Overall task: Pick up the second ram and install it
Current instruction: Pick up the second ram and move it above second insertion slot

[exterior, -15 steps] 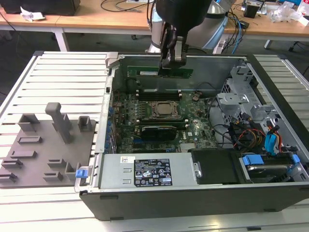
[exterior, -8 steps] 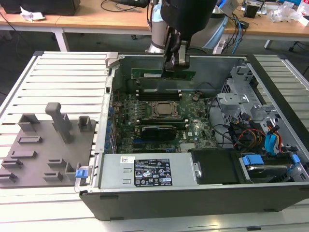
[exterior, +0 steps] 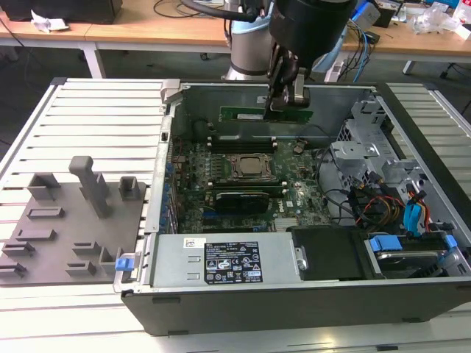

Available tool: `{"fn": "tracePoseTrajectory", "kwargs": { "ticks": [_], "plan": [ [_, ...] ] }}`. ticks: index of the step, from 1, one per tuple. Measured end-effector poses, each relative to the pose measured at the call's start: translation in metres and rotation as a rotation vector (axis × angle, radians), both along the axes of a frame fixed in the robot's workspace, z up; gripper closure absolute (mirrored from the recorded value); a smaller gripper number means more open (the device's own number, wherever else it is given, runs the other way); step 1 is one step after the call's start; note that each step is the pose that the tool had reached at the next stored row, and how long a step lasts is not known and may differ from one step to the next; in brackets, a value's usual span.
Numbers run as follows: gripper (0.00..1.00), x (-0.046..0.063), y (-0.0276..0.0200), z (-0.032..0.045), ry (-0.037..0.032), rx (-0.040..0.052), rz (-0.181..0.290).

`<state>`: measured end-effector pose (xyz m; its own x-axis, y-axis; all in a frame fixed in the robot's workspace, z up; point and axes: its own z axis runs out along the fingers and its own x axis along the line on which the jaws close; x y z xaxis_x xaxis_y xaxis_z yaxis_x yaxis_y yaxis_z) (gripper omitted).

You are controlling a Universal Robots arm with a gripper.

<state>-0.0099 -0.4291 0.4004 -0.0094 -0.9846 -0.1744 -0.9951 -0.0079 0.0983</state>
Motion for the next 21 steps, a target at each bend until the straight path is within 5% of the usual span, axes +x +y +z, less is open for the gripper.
{"fn": "tracePoseTrajectory", "kwargs": {
  "ticks": [9,21],
  "plan": [
    [0.87,0.011,0.0004,-0.0148,0.001,-0.0002,0.0],
    [0.87,0.012,0.0004,-0.0161,0.001,-0.0002,0.0]
  ]
}}
